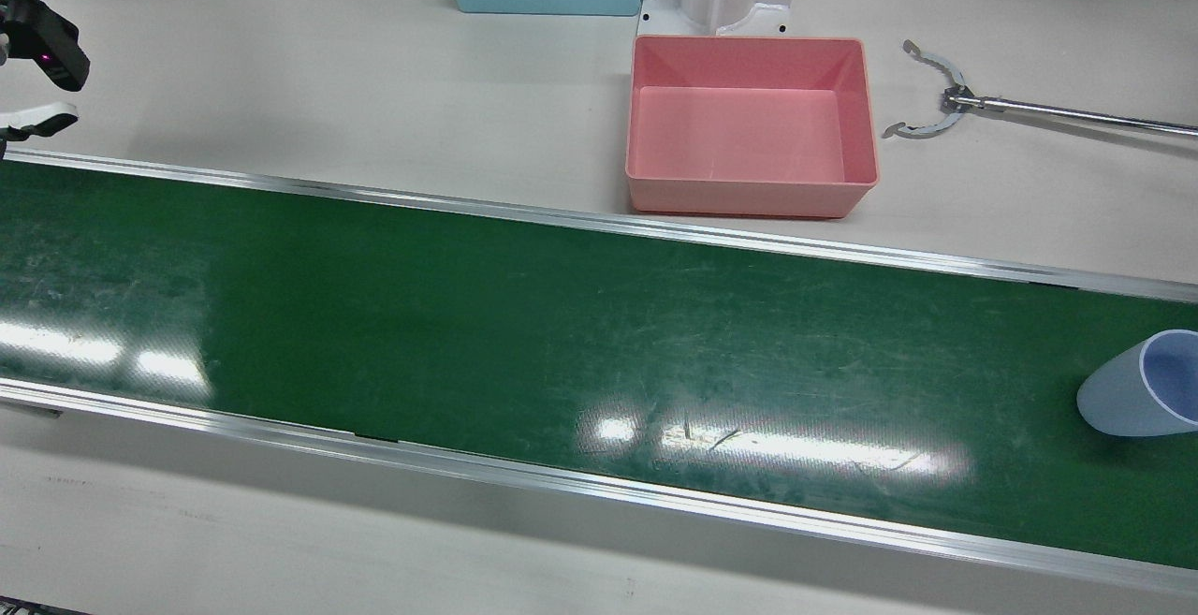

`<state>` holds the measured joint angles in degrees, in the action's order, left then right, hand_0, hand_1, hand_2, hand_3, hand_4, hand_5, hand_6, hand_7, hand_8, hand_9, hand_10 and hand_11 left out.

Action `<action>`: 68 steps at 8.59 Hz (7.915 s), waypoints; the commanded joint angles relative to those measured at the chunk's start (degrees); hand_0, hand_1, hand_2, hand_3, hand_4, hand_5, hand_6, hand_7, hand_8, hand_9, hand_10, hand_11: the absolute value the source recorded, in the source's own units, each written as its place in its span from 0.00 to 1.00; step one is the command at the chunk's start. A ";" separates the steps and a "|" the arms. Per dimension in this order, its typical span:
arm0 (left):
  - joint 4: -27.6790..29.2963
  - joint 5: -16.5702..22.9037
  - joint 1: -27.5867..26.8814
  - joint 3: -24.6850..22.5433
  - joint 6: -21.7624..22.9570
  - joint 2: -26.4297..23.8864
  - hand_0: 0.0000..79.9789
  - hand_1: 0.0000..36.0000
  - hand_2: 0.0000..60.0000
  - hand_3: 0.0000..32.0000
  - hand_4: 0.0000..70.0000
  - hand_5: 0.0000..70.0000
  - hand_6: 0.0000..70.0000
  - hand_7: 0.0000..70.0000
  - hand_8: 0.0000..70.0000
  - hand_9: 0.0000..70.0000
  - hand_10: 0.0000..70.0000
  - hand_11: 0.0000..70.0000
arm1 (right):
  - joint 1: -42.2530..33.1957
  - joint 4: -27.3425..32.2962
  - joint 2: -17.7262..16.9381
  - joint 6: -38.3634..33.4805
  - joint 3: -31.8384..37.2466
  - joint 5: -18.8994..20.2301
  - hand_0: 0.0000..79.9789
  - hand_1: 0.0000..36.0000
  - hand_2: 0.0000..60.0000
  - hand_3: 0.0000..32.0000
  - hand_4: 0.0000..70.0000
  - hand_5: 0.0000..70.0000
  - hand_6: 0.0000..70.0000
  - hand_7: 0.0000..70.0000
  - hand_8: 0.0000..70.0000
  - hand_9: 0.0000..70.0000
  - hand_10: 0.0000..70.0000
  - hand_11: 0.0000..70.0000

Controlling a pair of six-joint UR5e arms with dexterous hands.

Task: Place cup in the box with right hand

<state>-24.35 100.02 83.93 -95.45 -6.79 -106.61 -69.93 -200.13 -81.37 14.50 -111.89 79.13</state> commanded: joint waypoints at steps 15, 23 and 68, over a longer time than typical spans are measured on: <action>0.00 0.00 0.01 0.00 0.02 0.00 0.00 0.00 0.00 0.00 0.00 0.00 0.00 0.00 0.00 0.00 0.00 0.00 | 0.06 0.00 0.08 0.00 0.00 0.24 0.70 0.35 0.00 0.00 0.49 0.08 0.13 0.59 0.01 0.12 0.09 0.15; 0.00 0.00 0.01 0.00 -0.06 0.00 0.00 0.00 0.00 0.00 0.00 0.00 0.00 0.00 0.00 0.00 0.00 0.00 | 0.06 0.00 0.08 0.00 -0.08 0.33 0.70 0.35 0.00 0.00 0.49 0.08 0.13 0.60 0.02 0.12 0.09 0.15; 0.00 0.00 0.01 0.00 0.02 0.00 0.00 0.00 0.00 0.00 0.00 0.00 0.00 0.00 0.00 0.00 0.00 0.00 | 0.33 0.00 0.25 0.00 0.18 0.33 0.71 0.35 0.00 0.00 0.50 0.08 0.14 0.63 0.01 0.13 0.09 0.15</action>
<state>-24.35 100.02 83.89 -95.45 -6.83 -106.59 -69.64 -200.13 -81.12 14.50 -111.71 79.45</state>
